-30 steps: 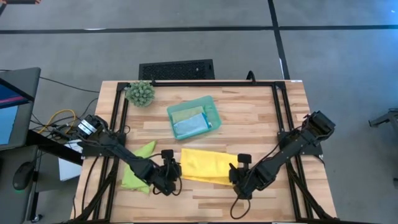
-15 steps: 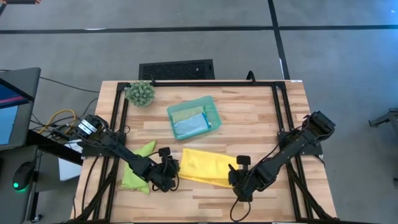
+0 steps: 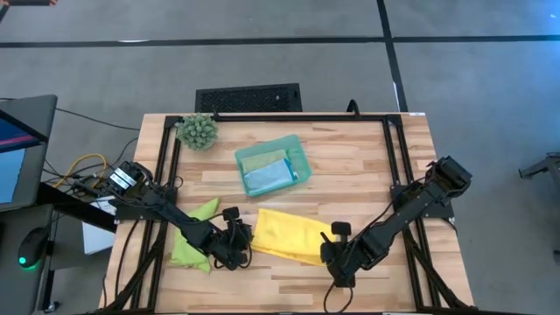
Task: Fold microfiber towels
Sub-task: Fold the yellow towel
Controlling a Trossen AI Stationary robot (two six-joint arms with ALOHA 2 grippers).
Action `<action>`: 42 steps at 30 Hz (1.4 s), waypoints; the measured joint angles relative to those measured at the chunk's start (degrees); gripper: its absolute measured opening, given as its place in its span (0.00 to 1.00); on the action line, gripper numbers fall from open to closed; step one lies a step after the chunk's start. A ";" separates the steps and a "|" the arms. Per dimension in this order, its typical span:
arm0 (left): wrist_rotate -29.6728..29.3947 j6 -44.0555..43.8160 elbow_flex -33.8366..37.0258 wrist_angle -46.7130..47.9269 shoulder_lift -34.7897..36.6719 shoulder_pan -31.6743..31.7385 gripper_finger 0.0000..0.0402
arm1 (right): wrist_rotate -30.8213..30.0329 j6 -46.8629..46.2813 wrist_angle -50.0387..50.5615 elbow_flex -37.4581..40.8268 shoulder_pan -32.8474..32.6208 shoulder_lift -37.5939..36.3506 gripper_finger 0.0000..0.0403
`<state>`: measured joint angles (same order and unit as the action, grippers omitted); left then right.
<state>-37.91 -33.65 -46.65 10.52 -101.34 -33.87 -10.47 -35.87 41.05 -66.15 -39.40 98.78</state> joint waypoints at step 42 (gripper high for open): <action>-8.79 -10.97 0.51 8.19 0.47 4.59 0.39 | 18.76 2.20 -9.25 5.38 0.90 0.00 0.49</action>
<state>-46.70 -44.62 -46.14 18.72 -100.87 -29.28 8.30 -33.66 31.80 -60.77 -38.50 98.78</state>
